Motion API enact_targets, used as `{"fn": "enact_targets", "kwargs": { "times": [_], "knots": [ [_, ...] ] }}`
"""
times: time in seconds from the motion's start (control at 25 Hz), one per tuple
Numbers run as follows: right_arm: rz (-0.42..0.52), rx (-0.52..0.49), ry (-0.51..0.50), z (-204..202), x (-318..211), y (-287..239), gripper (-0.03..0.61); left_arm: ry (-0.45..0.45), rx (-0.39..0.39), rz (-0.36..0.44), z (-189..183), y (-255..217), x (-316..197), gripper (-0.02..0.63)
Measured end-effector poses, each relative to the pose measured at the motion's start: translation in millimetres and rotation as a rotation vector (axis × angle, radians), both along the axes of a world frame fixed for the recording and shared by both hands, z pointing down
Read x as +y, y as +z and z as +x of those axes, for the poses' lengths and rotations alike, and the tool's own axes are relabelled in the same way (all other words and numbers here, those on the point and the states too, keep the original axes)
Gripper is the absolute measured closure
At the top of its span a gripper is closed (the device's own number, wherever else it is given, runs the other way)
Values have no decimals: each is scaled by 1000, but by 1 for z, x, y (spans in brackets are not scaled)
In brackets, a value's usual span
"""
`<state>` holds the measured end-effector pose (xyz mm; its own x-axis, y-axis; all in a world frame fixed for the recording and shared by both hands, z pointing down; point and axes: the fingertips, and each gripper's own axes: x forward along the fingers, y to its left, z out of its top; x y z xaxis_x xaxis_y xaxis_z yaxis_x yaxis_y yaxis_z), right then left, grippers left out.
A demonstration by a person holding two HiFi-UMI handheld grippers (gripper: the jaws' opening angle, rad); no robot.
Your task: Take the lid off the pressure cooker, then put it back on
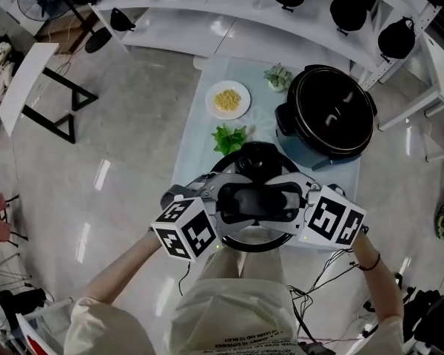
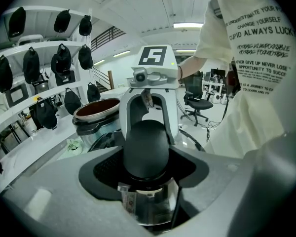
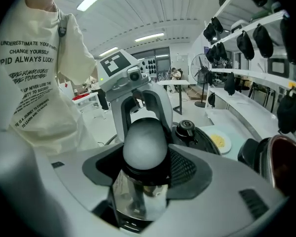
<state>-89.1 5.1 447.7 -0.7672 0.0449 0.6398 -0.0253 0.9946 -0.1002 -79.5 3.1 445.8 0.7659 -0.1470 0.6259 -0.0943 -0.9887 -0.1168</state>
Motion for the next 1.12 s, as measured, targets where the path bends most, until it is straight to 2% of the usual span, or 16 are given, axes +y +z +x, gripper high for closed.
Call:
{"fn": "enact_targets", "kwargs": {
  "times": [0.68,1.12],
  "knots": [
    [-36,83,-27,5,-11,89,304,-41,-81,-62,3,91,-11,328],
    [-36,118,-37,6,-11,119,304,-51,-122,-70,3,121,-12,328]
  ]
}}
